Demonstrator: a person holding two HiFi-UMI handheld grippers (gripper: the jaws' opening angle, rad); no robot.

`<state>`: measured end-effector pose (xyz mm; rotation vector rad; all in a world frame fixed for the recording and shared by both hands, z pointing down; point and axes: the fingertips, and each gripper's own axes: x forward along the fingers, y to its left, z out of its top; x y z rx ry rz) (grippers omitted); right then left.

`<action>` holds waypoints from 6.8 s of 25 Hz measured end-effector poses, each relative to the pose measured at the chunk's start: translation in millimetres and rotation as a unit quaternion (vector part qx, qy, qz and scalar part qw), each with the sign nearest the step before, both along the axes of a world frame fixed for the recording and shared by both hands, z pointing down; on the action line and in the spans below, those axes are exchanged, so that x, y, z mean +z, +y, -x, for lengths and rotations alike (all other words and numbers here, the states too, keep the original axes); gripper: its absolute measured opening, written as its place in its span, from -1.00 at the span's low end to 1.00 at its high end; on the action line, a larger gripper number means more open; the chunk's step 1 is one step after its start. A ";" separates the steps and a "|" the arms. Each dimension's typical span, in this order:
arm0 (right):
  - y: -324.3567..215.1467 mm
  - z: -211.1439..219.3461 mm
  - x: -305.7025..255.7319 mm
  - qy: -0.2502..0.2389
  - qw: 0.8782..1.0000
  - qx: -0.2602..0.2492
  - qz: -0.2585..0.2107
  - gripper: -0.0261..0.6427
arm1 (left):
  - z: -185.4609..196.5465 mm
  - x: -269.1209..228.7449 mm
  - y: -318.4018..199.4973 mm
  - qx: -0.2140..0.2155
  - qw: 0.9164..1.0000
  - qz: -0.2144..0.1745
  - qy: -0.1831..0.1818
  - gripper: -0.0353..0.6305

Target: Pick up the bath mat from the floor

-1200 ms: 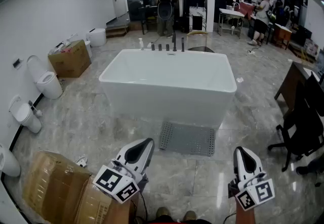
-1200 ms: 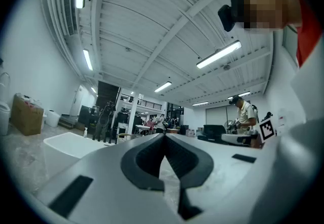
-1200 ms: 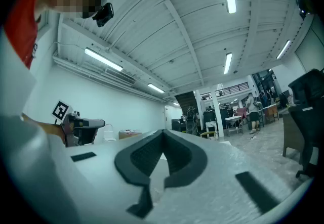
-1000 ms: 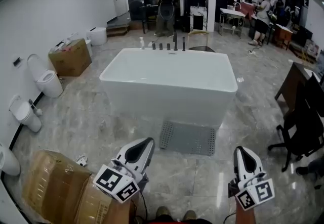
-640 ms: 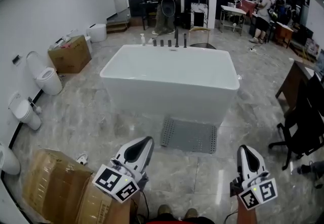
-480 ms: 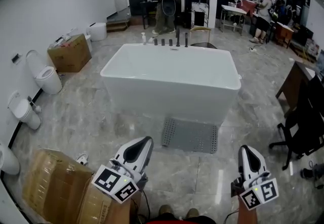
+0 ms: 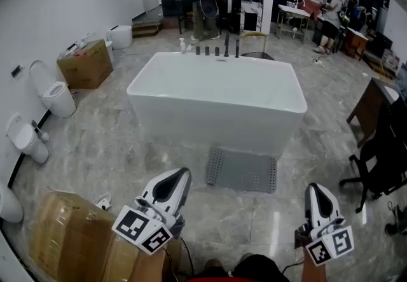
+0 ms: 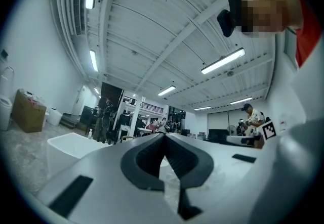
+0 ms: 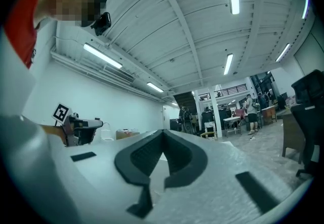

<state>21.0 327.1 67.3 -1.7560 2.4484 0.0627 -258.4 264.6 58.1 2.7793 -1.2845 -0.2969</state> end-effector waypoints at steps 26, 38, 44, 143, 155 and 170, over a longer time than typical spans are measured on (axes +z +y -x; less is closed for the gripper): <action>-235.2 -120.5 21.0 0.028 1.000 -0.010 -0.006 -0.91 | -88.2 11.7 -226.4 -0.052 0.998 -0.010 -0.038 -0.86; -335.2 -184.9 40.7 0.024 0.999 -0.020 0.021 -0.91 | -137.3 23.5 -320.9 -0.094 0.994 0.004 -0.060 -0.86; -367.6 -206.2 64.7 0.029 0.999 -0.002 0.042 -0.91 | -151.4 45.3 -358.2 -0.098 0.992 0.023 -0.076 -0.86; -479.4 -338.7 1011.4 0.033 0.852 0.132 0.505 0.05 | -84.7 1006.6 -523.7 -0.059 0.841 0.492 -0.217 -0.03; -475.6 -349.0 1061.7 0.013 0.825 0.135 0.549 0.26 | -86.4 1056.2 -513.8 -0.050 0.811 0.532 -0.236 0.03; -480.3 -336.7 1059.9 0.017 0.825 0.158 0.543 -0.19 | -89.6 1057.4 -514.2 -0.053 0.821 0.513 -0.245 -0.25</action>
